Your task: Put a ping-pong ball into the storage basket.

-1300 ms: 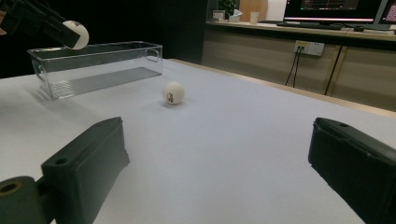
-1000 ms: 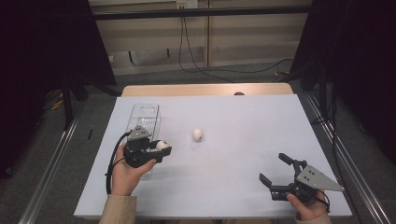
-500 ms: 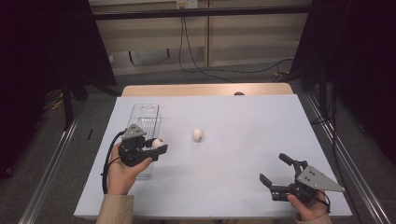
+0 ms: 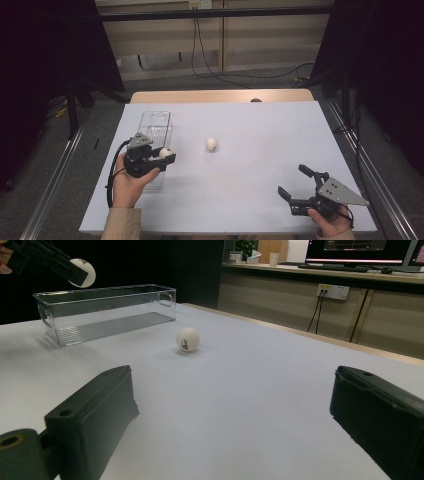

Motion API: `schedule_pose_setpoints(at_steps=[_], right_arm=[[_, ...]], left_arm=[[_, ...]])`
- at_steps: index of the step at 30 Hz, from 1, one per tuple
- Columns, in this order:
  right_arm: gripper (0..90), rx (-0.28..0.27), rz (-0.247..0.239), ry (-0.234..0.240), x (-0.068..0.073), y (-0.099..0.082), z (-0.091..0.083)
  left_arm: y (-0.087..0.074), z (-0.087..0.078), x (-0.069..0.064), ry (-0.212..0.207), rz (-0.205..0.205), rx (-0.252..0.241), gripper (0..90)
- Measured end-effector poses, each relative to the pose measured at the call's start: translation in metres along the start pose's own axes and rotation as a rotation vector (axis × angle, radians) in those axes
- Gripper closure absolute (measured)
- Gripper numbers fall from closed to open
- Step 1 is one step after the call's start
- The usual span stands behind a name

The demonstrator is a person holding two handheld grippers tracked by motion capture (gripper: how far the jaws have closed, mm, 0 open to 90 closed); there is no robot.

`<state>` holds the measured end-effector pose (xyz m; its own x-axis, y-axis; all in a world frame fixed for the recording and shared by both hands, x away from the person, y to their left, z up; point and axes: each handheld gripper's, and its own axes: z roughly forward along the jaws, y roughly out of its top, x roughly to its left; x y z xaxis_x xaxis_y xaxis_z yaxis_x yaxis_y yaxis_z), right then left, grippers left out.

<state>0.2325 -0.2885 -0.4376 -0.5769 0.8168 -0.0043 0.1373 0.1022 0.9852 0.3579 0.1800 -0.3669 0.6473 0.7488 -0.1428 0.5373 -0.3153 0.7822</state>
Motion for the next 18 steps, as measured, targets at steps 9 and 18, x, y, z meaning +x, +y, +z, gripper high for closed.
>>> schedule_pose_setpoints(at_steps=[9,18], right_arm=[[3.5,-0.001,0.002,0.001,0.0001,0.0000,0.0002],[3.4,-0.002,0.003,0.003,0.0000,0.0000,0.0001]], left_arm=[[-0.0006,-0.0011,0.0027,0.010,-0.001,-0.004,51.1],[-0.0022,-0.0020,0.0067,0.028,-0.006,-0.010,51.1]])
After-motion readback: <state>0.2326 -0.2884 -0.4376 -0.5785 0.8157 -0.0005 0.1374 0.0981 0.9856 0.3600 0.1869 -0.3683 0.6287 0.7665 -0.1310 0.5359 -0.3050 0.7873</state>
